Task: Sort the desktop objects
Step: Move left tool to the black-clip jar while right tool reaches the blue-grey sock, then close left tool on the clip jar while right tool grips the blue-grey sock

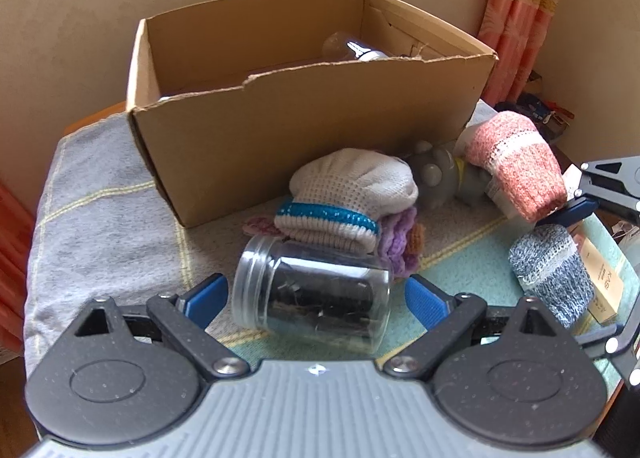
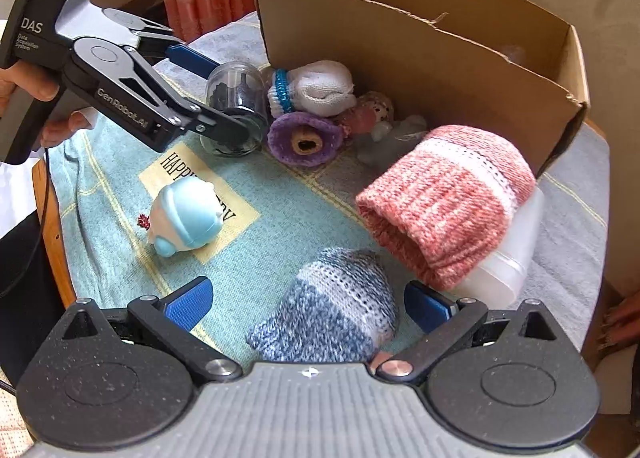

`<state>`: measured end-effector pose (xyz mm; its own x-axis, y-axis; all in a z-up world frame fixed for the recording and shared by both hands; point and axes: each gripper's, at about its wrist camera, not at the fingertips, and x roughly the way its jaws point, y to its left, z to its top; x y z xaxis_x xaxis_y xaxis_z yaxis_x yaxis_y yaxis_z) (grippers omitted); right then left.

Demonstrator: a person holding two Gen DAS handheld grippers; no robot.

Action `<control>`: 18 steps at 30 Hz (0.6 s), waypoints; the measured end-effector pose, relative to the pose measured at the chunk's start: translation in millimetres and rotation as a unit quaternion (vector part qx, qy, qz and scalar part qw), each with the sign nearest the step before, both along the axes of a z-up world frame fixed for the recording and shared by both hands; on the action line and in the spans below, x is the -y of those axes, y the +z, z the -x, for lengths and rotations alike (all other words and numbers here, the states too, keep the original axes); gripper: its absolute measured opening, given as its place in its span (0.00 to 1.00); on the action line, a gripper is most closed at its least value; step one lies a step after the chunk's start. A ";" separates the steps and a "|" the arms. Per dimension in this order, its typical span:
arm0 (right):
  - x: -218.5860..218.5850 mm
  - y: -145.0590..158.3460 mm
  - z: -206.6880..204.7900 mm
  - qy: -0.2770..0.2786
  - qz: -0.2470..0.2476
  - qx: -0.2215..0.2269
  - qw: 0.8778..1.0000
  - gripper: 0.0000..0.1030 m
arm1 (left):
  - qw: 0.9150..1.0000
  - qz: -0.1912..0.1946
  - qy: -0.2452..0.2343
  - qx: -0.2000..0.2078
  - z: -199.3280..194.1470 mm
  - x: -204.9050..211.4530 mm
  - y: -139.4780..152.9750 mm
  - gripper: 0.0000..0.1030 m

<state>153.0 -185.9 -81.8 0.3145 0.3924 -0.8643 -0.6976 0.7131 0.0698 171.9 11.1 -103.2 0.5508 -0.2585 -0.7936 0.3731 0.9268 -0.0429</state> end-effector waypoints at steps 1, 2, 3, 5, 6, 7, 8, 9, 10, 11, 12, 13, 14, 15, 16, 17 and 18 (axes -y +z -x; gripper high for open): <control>-0.7 -1.1 -0.3 0.001 -0.002 -0.004 1.000 1.00 | 1.000 0.000 -0.001 0.000 -0.8 1.0 -1.1 0.92; -1.7 -2.2 -0.8 0.001 -0.001 -0.007 1.000 1.00 | 1.000 0.001 -0.001 -0.002 -2.1 1.9 -2.0 0.92; -2.1 -2.8 0.1 0.000 0.002 -0.007 1.000 1.00 | 1.000 0.001 -0.002 -0.003 -2.3 2.3 -2.4 0.92; -2.4 -2.3 2.7 0.002 0.005 -0.007 1.000 1.00 | 1.000 0.003 -0.006 -0.002 -2.2 2.3 -2.1 0.92; -1.9 -1.5 3.8 0.002 0.005 -0.009 1.000 1.00 | 1.000 0.003 -0.007 -0.001 -1.9 2.1 -1.9 0.92; -1.2 -0.7 4.7 0.002 0.004 -0.013 1.000 1.00 | 1.000 0.002 -0.007 0.001 -1.6 1.7 -1.7 0.92; -0.6 0.0 5.4 0.003 0.004 -0.017 1.000 1.00 | 1.000 0.002 -0.008 0.002 -1.1 1.9 -1.5 0.92; -0.2 0.9 6.7 0.005 0.004 -0.019 1.000 1.00 | 1.000 0.003 -0.008 0.004 -0.9 1.0 -1.3 0.92; -0.4 1.5 8.2 0.009 0.007 -0.019 1.000 1.00 | 1.000 0.004 -0.007 0.005 -0.9 0.3 -1.3 0.92; -1.3 1.4 9.3 0.015 0.014 -0.016 1.000 1.00 | 1.000 0.005 -0.006 0.005 -1.2 -0.5 -1.5 0.92; -2.4 1.2 10.3 0.020 0.022 -0.012 0.999 1.00 | 1.000 0.005 -0.007 0.005 -1.7 -1.2 -1.7 0.92; -3.3 0.3 10.8 0.024 0.030 -0.007 0.999 1.00 | 1.000 0.005 -0.009 0.005 -1.9 -1.7 -2.2 0.92; -4.3 -0.4 10.9 0.027 0.039 -0.002 0.999 1.00 | 1.000 0.004 -0.011 0.008 -1.7 -2.1 -2.7 0.92; -5.1 -1.0 10.7 0.030 0.046 0.001 0.998 1.00 | 1.000 0.002 -0.014 0.010 -1.5 -2.4 -3.1 0.92; -5.1 -1.2 10.0 0.034 0.050 0.002 0.998 1.00 | 1.000 0.000 -0.017 0.011 -1.3 -2.7 -3.6 0.92; -5.4 -1.4 9.5 0.037 0.051 0.002 0.998 1.00 | 1.000 -0.002 -0.019 0.010 -1.7 -2.6 -3.8 0.92; -5.8 -1.5 9.3 0.042 0.053 0.002 0.998 1.00 | 1.000 -0.003 -0.021 0.011 -1.8 -2.6 -4.2 0.91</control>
